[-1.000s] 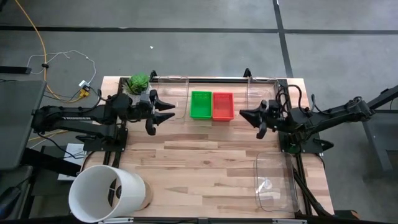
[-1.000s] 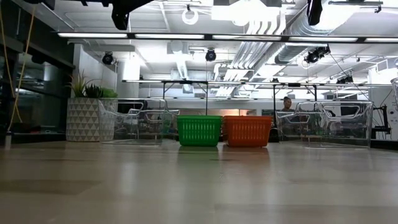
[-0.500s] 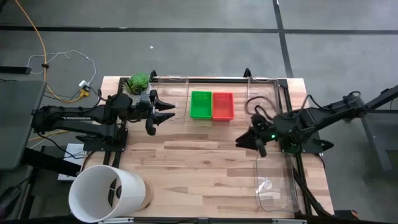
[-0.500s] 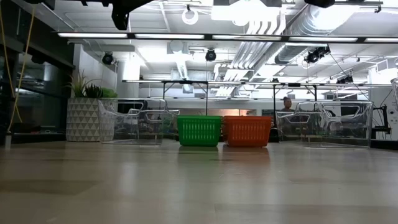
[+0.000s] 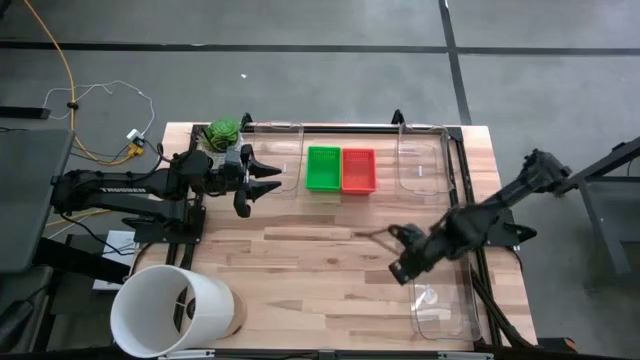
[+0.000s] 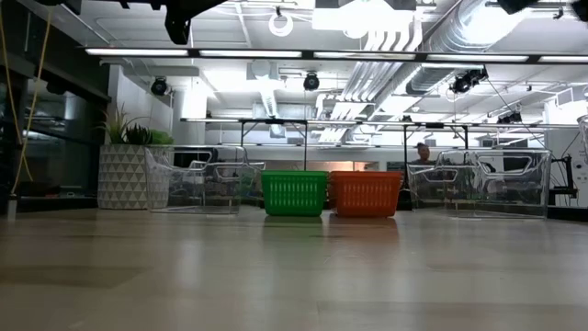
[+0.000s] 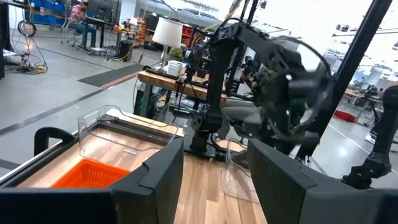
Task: Stack baskets by color
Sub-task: Stack the bottom transparent bin on the top right transparent bin
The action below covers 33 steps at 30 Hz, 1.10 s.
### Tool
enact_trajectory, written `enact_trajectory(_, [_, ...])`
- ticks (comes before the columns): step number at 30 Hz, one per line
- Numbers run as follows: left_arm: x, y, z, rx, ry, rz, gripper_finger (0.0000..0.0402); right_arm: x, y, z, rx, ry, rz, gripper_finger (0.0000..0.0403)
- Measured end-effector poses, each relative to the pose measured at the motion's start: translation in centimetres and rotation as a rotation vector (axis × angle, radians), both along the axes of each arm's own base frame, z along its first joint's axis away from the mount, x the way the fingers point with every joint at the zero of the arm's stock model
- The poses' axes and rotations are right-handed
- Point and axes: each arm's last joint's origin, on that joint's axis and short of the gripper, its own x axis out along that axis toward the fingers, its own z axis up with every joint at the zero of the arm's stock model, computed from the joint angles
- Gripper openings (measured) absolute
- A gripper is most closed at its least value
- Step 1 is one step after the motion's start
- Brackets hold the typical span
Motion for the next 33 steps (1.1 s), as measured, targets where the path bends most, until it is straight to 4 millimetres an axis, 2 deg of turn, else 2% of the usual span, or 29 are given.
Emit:
enact_trajectory(4, [0.0, 0.0, 0.0, 0.000, 0.000, 0.000, 0.0165, -0.2, 1.7, -1.9, 0.033, 0.151, -0.051, 0.0126])
enact_trajectory(8, [0.0, 0.0, 0.0, 0.000, 0.000, 0.000, 0.0165, -0.4, 2.5, -3.0, -0.001, 0.245, -0.131, 0.0126])
enact_trajectory(14, [0.0, 0.0, 0.0, 0.000, 0.000, 0.000, 0.0165, 0.2, 3.1, -4.7, -0.092, 0.264, -0.306, 0.0126])
enact_trajectory(18, [0.0, 0.0, 0.0, 0.000, -0.001, 0.000, 0.0165, 1.1, 3.5, -5.9, -0.120, 0.253, -0.305, 0.0126])
enact_trajectory(24, [0.0, 0.0, 0.0, 0.000, 0.000, 0.000, 0.0165, 1.3, 3.6, -8.1, -0.203, 0.383, -0.327, 0.0126])
enact_trajectory(33, [0.0, 0.0, 0.0, 0.000, -0.001, 0.000, 0.0165, 1.7, 3.8, -8.9, -0.229, 0.368, -0.314, 0.0117])
